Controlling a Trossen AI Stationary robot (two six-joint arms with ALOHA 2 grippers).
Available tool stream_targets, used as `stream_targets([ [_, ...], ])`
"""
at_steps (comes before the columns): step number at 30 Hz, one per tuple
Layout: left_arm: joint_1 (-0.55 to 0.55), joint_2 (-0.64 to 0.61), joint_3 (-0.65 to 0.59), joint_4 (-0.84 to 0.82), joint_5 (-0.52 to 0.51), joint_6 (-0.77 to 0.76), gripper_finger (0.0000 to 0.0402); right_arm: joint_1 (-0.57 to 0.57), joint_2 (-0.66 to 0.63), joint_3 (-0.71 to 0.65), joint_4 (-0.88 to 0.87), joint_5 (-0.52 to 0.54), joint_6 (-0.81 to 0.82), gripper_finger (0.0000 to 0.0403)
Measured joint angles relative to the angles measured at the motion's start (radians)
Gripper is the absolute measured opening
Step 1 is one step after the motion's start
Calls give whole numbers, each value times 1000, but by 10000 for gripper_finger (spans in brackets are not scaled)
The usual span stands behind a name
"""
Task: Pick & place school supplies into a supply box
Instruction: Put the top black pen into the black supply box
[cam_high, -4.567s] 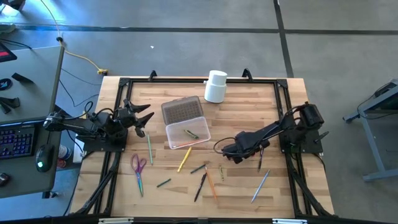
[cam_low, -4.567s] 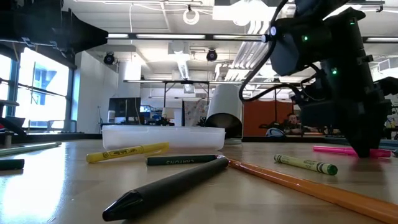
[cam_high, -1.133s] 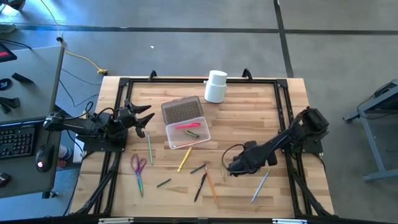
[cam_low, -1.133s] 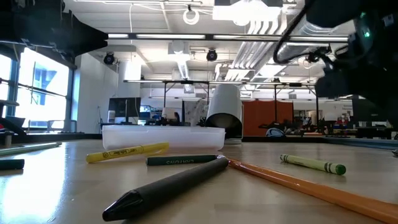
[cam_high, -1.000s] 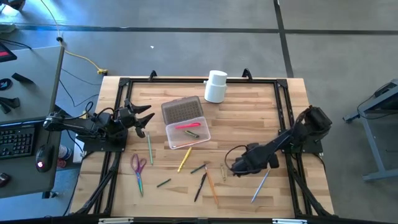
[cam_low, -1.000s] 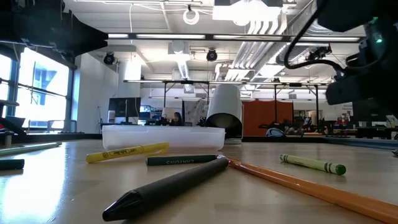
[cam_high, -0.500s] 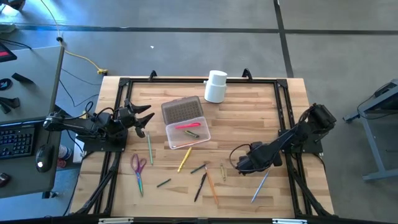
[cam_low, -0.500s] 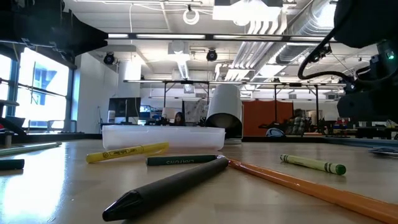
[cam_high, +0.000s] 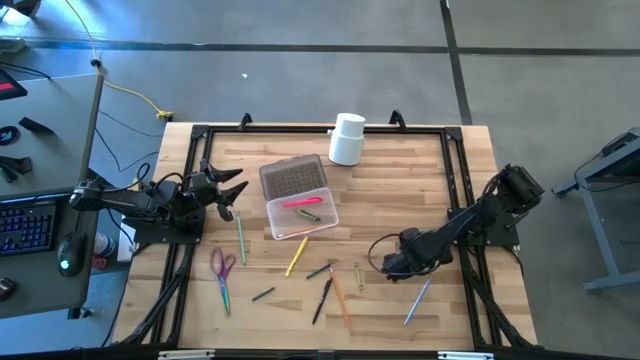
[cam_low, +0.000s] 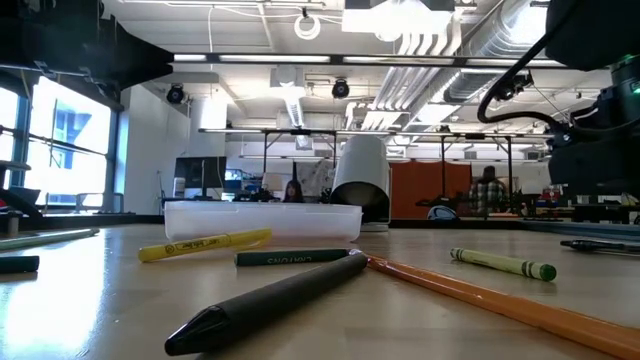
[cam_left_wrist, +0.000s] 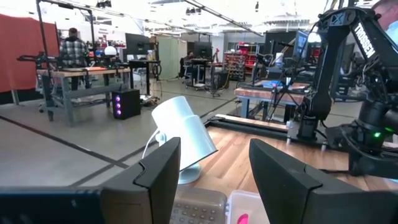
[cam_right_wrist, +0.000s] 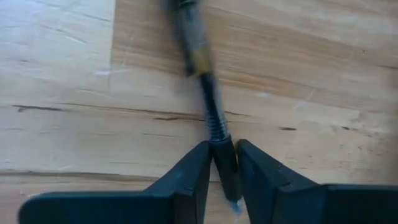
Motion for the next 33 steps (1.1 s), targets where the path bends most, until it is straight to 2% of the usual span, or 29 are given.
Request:
stream_targets([
  [5, 0, 0, 0, 13, 0, 17, 225, -9, 3, 23, -26, 39, -16, 12],
  [10, 0, 0, 0, 26, 0, 29, 225, -43, 5, 58, 2, 106, -25, 24],
  [13, 0, 0, 0, 44, 0, 52, 225, -73, 6, 100, 8, 162, -94, 20],
  [16, 0, 0, 0, 62, 0, 54, 225, -114, 6, 153, 22, 270, -233, 8],
  [20, 0, 0, 0, 71, 0, 54, 225, -195, 5, 219, 95, 463, -490, 9],
  [22, 0, 0, 0, 73, 0, 59, 225, -244, 5, 244, 200, 560, -662, 16],
  [25, 0, 0, 0, 81, 0, 97, 225, -327, 8, 259, 481, 648, -968, 22],
  [27, 0, 0, 0, 83, 0, 117, 225, -381, 23, 252, 737, 613, -1196, 20],
  [29, 0, 0, 0, 89, 0, 129, 225, -420, 54, 248, 947, 509, -1410, 14],
  [31, 0, 0, 0, 94, 0, 132, 225, -443, 97, 248, 1079, 388, -1573, 8],
  [33, 0, 0, 0, 93, 0, 132, 225, -452, 144, 248, 1120, 331, -1642, 7],
])
